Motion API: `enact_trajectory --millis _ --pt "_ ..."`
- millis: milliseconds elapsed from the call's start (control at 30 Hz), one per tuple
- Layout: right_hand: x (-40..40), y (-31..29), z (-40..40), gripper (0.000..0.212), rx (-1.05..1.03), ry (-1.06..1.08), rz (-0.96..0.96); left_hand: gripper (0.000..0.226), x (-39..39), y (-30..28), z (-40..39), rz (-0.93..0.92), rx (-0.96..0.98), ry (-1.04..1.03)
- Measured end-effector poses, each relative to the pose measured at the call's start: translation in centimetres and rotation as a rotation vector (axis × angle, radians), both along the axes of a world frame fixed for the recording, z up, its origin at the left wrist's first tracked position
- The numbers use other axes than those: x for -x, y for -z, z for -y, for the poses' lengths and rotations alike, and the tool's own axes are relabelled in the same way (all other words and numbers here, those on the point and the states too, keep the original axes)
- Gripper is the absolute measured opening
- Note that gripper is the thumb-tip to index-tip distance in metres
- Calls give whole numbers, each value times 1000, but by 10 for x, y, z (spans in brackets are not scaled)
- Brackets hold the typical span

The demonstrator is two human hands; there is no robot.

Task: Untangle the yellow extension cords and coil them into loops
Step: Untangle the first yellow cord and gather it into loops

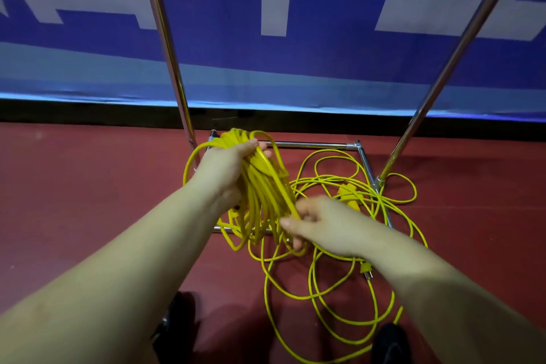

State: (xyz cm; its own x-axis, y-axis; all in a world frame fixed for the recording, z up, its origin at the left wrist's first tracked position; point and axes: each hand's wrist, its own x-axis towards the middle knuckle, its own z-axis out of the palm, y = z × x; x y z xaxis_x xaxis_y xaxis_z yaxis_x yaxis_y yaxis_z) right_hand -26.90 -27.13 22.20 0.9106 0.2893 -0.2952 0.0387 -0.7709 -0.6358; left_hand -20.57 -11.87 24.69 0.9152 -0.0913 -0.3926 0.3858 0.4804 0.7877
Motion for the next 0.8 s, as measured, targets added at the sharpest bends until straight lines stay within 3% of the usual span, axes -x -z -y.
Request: enact_trajectory --millis 100,167,233,300,400,467,533,667,800 --pt "4 10 14 16 280 -115 -127 21 -12 -3 -18 -10 101 -43" --pt "1 11 24 3 307 -98 -108 19 -18 -3 -27 10 110 -58" --pt "-3 5 32 8 167 -2 -84 19 -21 -1 -31 21 54 -83" --pt "-7 -6 37 12 -158 204 -83 15 -23 4 -34 14 -38 -82" --pt "-9 -25 40 9 -599 503 -63 13 -19 11 -33 -18 -164 26" --pt "-11 -31 44 10 -736 628 -87 17 -14 12 -29 -33 -227 134" --pt "-15 -30 48 14 -746 690 -105 17 -7 10 -26 -14 -273 249" --pt "-19 -22 51 18 -569 697 -11 14 0 8 -21 94 -275 433" --pt "-21 -23 44 9 -637 720 59 11 8 7 -10 126 -241 507"
